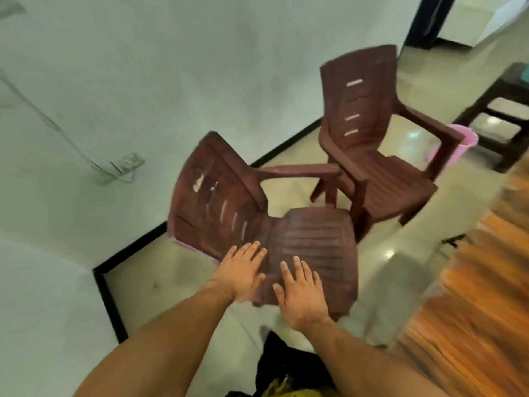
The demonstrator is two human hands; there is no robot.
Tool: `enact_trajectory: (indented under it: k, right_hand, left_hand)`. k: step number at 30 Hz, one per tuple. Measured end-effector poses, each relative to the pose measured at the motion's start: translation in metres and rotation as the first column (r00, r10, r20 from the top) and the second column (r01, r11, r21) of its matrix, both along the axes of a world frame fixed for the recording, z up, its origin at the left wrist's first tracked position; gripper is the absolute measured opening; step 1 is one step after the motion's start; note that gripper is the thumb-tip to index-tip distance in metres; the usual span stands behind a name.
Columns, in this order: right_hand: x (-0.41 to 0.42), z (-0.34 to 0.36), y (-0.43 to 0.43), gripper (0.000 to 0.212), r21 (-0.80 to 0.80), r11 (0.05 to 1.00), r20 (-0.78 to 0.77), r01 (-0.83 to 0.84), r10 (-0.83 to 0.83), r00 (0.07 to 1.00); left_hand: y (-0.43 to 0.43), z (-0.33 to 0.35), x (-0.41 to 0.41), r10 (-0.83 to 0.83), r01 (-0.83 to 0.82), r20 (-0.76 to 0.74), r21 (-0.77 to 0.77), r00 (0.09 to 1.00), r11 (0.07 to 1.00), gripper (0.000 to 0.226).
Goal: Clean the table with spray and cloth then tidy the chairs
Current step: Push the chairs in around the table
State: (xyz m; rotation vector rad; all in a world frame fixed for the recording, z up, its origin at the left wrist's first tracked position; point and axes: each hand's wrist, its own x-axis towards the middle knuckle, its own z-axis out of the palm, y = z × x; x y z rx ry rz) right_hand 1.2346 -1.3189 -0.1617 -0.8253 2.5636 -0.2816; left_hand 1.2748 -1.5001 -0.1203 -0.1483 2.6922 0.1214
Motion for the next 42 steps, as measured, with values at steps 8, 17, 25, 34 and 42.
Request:
enact_trajectory:
  k: [8, 17, 25, 34, 42]
  right_hand:
    - [-0.07, 0.051, -0.197, 0.07, -0.148, 0.987, -0.069, -0.069, 0.059, 0.996]
    - [-0.073, 0.034, -0.332, 0.094, -0.288, 0.905, 0.123, 0.312, -0.288, 0.95]
    - [-0.039, 0.044, -0.391, 0.101, -0.076, 0.73, 0.014, 0.679, -0.681, 0.733]
    - [0.001, 0.057, -0.43, 0.062, 0.049, 0.584, -0.3, 0.811, -0.766, 0.569]
    - [-0.028, 0.059, -0.437, 0.074, 0.066, 0.429, -0.319, 0.901, -0.846, 0.426]
  left_hand:
    - [-0.19, 0.064, -0.106, -0.098, 0.075, -0.142, -0.158, 0.985, 0.984, 0.063]
    - [-0.3, 0.027, -0.191, -0.459, 0.454, -0.065, -0.076, 0.886, 0.888, 0.061]
    - [-0.325, 0.017, -0.2, -0.786, 0.794, -0.126, 0.03, 0.606, 0.607, 0.069]
    - [-0.347, 0.012, -0.197, -0.904, 0.937, -0.257, 0.021, 0.342, 0.348, 0.079]
    - [-0.335, 0.007, -0.234, -0.896, 0.955, -0.343, 0.011, 0.281, 0.295, 0.075]
